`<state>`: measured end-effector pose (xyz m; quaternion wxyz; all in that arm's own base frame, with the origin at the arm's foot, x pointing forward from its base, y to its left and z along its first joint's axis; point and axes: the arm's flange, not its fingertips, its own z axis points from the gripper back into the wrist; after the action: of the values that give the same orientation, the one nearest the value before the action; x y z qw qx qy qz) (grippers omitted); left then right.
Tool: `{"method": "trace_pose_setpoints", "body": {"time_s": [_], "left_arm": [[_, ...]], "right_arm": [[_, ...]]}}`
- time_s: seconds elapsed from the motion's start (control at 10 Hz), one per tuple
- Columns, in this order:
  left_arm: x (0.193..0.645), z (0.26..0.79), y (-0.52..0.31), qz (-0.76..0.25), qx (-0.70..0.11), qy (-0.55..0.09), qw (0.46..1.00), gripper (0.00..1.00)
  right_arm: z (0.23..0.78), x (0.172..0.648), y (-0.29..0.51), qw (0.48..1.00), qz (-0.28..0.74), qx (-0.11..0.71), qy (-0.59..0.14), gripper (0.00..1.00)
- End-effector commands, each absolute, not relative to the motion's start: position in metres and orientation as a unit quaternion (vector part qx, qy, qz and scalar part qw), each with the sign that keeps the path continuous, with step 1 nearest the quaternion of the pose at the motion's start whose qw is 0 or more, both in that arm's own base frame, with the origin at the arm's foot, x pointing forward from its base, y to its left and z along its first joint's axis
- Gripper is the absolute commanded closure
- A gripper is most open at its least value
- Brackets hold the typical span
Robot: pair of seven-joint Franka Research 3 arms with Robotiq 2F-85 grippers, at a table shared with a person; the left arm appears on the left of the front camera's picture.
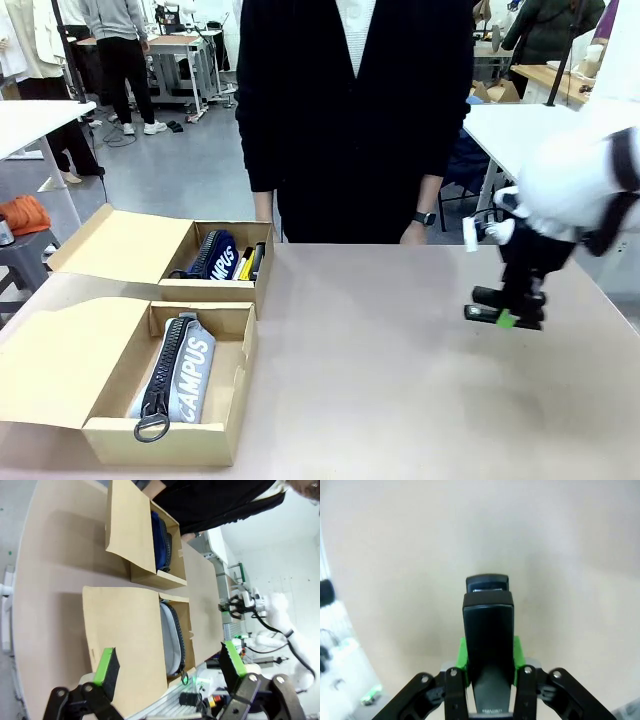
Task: Place items inside the box.
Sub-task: Pick up a Pencil pouch or Stapler and place it inside the Mailer Box closest to the robot.
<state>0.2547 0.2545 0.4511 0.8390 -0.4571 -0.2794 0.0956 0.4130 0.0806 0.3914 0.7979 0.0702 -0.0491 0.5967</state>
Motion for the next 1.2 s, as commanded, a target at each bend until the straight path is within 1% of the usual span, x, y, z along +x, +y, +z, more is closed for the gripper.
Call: {"method": "trace_pose_setpoints", "body": {"time_s": [0.0,0.1,0.2,0.3,0.4,0.6,0.7,0.8,0.9,1.0,1.1], "left_arm": [[0.255,0.451,0.254,0.089,-0.461,-0.288,0.834,0.00],[0.255,0.451,0.254,0.089,-0.461,-0.288,0.834,0.00],[0.255,0.451,0.254,0.089,-0.461,-0.288,0.834,0.00],[0.255,0.451,0.254,0.089,-0.461,-0.288,0.834,0.00],[0.255,0.451,0.254,0.089,-0.461,-0.288,0.834,0.00],[0.255,0.451,0.254,0.089,-0.461,-0.288,0.834,0.00],[0.255,0.451,0.254,0.089,-0.461,-0.288,0.834,0.00],[0.255,0.451,0.254,0.089,-0.461,-0.288,0.834,0.00],[0.255,0.451,0.254,0.089,-0.461,-0.288,0.834,0.00],[0.255,0.451,0.254,0.089,-0.461,-0.288,0.834,0.00],[0.255,0.451,0.254,0.089,-0.461,-0.288,0.834,0.00]], "right_arm": [[0.434,0.334,0.072,0.858,0.509,0.046,-0.046,1.00],[0.433,0.316,0.066,0.875,0.481,0.055,-0.032,1.00],[0.427,0.319,0.056,0.881,0.466,0.084,-0.017,1.00],[0.420,0.335,0.043,0.858,0.501,0.107,-0.040,1.00],[0.436,0.322,0.057,0.871,0.486,0.069,-0.035,1.00],[0.436,0.322,0.057,0.871,0.486,0.069,-0.035,1.00],[0.433,0.321,0.051,0.869,0.485,0.089,-0.031,0.63],[0.435,0.323,0.070,0.895,0.441,0.070,0.020,0.63],[0.449,0.322,0.098,0.908,0.402,0.119,0.011,0.63],[0.454,0.323,0.123,0.924,0.359,0.124,0.051,0.63],[0.459,0.322,0.168,0.948,0.273,0.118,0.111,0.63]]}}
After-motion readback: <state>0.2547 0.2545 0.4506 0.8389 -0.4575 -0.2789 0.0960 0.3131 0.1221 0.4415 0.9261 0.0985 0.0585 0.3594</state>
